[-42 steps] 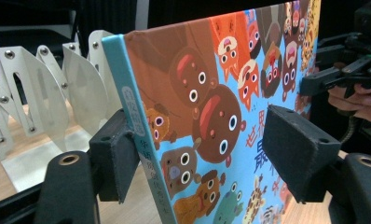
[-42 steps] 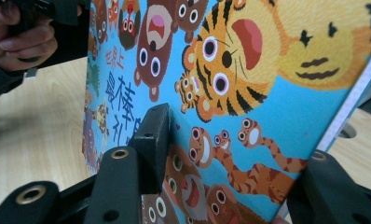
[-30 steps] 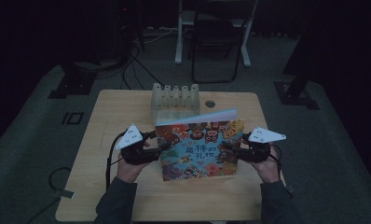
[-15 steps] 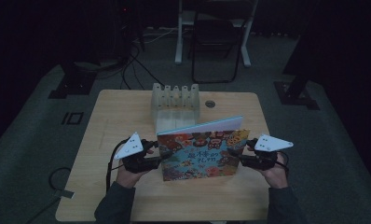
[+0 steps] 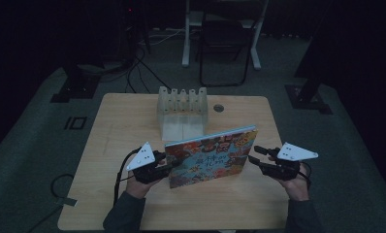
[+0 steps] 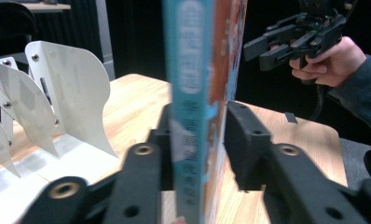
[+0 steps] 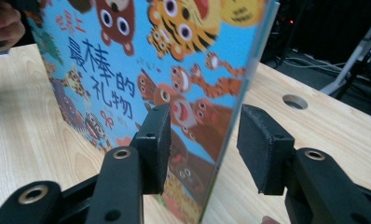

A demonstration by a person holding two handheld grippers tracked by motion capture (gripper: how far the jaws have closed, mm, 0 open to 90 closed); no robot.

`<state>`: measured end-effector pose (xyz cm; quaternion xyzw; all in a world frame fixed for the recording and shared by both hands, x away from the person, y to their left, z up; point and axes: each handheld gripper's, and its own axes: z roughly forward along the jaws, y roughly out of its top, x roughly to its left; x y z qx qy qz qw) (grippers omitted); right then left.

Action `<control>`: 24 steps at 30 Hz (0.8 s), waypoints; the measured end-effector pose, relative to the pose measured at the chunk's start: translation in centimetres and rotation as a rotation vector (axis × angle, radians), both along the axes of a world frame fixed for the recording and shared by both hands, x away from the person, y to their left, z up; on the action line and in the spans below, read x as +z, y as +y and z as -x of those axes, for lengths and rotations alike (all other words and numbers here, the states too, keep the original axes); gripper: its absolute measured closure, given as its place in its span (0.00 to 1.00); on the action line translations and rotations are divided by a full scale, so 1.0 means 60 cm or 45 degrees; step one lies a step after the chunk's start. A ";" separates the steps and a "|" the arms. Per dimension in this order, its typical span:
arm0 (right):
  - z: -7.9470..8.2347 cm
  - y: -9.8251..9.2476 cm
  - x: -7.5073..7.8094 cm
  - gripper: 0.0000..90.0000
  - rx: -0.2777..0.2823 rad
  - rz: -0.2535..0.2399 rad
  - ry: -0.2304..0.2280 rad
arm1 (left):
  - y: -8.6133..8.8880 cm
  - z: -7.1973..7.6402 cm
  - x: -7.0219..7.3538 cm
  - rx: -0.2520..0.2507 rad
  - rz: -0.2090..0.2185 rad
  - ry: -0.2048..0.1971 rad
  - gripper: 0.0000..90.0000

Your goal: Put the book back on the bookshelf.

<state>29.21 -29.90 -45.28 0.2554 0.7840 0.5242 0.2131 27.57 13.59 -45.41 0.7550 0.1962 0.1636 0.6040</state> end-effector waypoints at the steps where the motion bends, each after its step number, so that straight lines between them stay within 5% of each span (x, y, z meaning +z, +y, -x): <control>1: 0.001 -0.003 -0.002 0.60 -0.006 -0.001 0.003 | -0.001 0.002 0.000 -0.005 -0.003 -0.006 0.78; 6: 0.004 -0.010 -0.009 0.60 -0.026 -0.004 0.015 | -0.005 0.017 0.001 -0.025 -0.034 -0.041 0.80; 15: 0.009 -0.015 -0.015 0.59 -0.043 -0.017 0.020 | -0.015 0.038 -0.004 -0.037 -0.007 -0.055 0.85; 24: 0.014 -0.024 -0.028 0.58 -0.056 -0.026 0.039 | -0.032 0.041 -0.020 -0.070 -0.014 -0.029 0.76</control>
